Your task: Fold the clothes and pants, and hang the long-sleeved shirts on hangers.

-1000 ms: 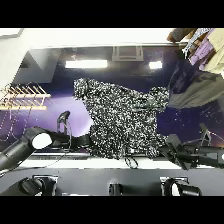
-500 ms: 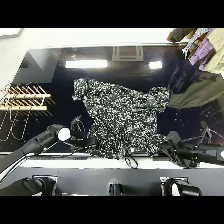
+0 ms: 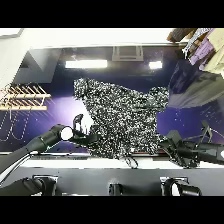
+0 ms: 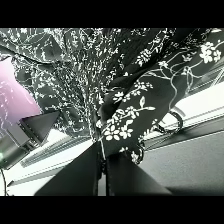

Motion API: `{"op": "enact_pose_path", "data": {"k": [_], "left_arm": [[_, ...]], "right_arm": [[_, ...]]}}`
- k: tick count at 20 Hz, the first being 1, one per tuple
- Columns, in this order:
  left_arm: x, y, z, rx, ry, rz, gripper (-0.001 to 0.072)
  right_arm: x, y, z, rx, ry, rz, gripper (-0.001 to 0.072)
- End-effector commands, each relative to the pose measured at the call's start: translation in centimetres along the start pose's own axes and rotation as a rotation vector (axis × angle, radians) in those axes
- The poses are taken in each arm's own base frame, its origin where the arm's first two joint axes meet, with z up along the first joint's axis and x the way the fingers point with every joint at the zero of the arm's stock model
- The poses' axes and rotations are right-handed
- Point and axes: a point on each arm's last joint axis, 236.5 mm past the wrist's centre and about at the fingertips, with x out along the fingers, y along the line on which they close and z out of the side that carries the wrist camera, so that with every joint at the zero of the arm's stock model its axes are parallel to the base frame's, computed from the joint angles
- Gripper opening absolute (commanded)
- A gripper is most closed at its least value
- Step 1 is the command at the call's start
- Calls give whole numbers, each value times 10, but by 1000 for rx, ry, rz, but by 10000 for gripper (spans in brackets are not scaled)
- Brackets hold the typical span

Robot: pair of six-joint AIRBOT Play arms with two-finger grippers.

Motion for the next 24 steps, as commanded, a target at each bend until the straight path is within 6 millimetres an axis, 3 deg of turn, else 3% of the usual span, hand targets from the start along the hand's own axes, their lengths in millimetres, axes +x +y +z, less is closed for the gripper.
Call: {"op": "enact_pose_path", "data": {"k": [1,3,4,5,6,8,10,15,18,19,20,21,24], "left_arm": [[-11,-2,-3,32,-2,-4,18],[-31,-1,-7,69,-13,1,23],[-42,6,-10,85,-11,23,129],[-50,18,-11,86,-12,60,438],[-55,33,-11,81,-18,94,652],[-54,54,-13,26,-15,107,653],[-42,63,-14,-27,-10,76,652],[-22,26,0,-71,-59,-106,647],[-11,23,5,-111,-65,-119,619],[-6,25,3,-118,-52,-112,463],[-4,26,2,-118,-46,-106,219],[-4,25,0,-114,-44,-106,26],[-11,22,-4,-108,-31,-115,18]], "right_arm": [[0,0,0,0,-1,1,27],[0,0,0,-1,0,0,28],[0,0,0,-5,-1,1,28],[0,1,1,-8,-3,1,28],[0,1,1,-8,-5,3,28],[0,1,1,-8,-5,3,28],[0,1,1,-8,-5,3,28],[0,1,1,-8,-5,3,28],[0,1,1,-8,-5,3,28],[0,1,1,-8,-5,3,28],[0,1,1,-8,-6,2,28],[0,0,2,-8,-8,-1,28],[0,-3,4,-10,-15,-13,28]]}}
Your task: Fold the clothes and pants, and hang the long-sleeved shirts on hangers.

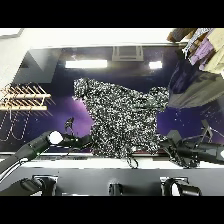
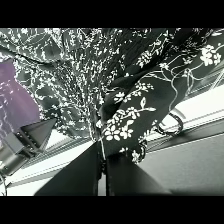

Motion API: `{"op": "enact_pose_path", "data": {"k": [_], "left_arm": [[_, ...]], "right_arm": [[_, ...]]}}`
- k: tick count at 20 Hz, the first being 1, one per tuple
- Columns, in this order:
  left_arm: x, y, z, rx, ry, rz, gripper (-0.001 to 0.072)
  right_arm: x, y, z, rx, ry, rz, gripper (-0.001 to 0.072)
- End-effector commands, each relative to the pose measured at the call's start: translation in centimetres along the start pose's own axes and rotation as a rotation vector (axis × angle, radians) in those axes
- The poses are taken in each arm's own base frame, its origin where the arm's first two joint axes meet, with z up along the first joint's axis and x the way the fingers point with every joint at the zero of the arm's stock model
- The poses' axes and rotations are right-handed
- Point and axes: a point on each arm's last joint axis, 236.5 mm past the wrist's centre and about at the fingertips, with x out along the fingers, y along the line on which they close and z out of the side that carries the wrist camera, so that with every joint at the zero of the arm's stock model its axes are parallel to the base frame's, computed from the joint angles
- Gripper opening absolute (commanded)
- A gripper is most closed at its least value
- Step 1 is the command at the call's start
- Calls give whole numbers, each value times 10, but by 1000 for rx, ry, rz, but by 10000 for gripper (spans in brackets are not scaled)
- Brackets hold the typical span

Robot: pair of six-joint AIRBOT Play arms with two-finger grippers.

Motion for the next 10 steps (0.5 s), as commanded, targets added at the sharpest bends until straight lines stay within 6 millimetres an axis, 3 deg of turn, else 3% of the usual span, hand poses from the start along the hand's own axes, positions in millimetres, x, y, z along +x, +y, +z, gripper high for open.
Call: {"op": "enact_pose_path", "data": {"k": [1,3,8,10], "left_arm": [[-8,-3,-10,0,36,-10,17],[-29,0,-27,45,81,5,16],[-113,17,-71,36,37,58,15],[-142,4,-75,5,-45,-23,15]], "right_arm": [[0,-3,0,-1,1,-11,27],[-2,-7,-15,-4,59,-27,27],[-25,-16,-83,14,194,-22,26],[-29,-7,-87,57,173,27,26]]}}
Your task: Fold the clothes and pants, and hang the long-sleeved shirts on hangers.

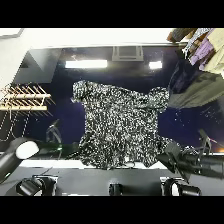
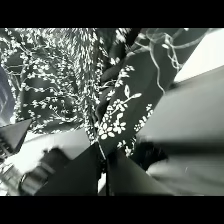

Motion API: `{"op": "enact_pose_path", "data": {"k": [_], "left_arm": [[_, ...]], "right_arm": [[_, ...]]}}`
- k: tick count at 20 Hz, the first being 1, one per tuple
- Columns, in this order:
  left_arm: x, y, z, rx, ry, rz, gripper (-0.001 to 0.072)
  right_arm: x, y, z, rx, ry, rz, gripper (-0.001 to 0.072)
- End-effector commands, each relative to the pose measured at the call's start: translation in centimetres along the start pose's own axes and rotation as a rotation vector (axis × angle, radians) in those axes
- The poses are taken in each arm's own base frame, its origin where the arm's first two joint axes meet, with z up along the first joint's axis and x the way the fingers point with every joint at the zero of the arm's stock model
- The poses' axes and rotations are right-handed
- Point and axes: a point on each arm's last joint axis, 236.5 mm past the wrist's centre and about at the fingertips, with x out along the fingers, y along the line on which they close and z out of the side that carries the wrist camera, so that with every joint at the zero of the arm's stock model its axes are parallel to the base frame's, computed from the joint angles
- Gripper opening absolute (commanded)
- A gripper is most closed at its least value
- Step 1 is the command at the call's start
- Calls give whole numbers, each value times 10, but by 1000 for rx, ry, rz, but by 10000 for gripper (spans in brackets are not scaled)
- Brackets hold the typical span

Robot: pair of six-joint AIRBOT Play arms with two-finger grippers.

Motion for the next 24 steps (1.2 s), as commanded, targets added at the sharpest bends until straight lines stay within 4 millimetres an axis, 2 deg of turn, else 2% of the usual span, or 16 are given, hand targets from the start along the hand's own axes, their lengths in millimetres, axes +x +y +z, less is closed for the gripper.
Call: {"op": "enact_pose_path", "data": {"k": [1,2,4,6,8,11,13,15,16,17,18,19,20,22,24], "left_arm": [[-48,-3,-16,-76,-99,-54,14],[-54,-10,-12,-79,-127,-83,14],[-54,-20,2,-88,-163,-114,14],[-45,-28,24,-110,-205,-134,14],[-27,-33,52,-127,-239,-135,14],[17,-20,79,-162,-219,-58,15],[44,-4,81,-174,-170,11,16],[56,3,79,-183,-137,37,17],[57,3,79,-181,-135,39,21],[56,3,79,-175,-137,36,65],[53,0,80,-151,-138,34,201],[49,-4,80,-118,-133,34,319],[43,-8,81,-77,-130,33,382],[20,-5,90,20,-162,105,397],[-14,4,108,134,-243,219,403]], "right_arm": [[-5,9,-16,58,8,59,26],[-4,17,-3,70,-24,87,26],[1,31,24,103,-61,122,26],[9,42,58,129,-96,144,27],[23,44,90,159,-113,137,27],[50,24,117,177,-70,39,28],[63,6,125,162,-37,-38,28],[64,-10,129,141,-49,-106,32],[63,-18,131,131,-58,-142,70],[62,-25,132,113,-63,-170,181],[61,-26,133,65,-66,-179,293],[58,-24,135,12,-80,-174,319],[48,-17,143,-54,-138,-164,319],[9,7,168,-200,-341,-143,319],[-35,40,176,-357,-502,-107,324]]}}
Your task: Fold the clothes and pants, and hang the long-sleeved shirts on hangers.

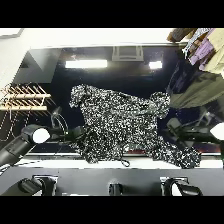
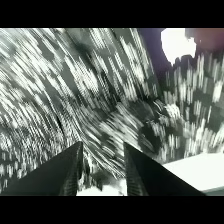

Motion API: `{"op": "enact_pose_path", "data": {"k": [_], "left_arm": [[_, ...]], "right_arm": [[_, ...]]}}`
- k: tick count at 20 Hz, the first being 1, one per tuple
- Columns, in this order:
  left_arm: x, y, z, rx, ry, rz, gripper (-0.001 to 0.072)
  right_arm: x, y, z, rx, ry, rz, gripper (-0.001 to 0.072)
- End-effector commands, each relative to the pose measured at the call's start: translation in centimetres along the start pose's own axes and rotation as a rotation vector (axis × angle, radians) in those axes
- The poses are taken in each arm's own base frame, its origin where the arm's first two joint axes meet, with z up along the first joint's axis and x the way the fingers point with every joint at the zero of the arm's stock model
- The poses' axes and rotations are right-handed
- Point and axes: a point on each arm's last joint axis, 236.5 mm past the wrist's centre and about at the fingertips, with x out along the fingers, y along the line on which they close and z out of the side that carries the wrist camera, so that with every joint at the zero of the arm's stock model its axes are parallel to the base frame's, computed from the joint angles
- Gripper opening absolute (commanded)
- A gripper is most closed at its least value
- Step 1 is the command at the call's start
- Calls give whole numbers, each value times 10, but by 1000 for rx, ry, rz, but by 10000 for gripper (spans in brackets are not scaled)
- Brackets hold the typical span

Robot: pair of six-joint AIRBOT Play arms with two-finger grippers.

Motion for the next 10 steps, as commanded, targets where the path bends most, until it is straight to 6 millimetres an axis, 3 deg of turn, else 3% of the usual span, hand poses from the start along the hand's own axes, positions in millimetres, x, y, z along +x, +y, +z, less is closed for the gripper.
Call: {"op": "enact_pose_path", "data": {"k": [1,2,5,10], "left_arm": [[-42,19,31,182,-105,162,484],[-52,18,38,198,-126,178,551],[-58,6,42,215,-145,159,552],[-49,1,31,250,-111,164,552]], "right_arm": [[-60,31,34,-255,-238,39,371],[-65,38,23,-306,-198,59,377],[-54,38,-31,-511,-7,20,377],[-31,29,-63,-844,-1,-191,389]]}}
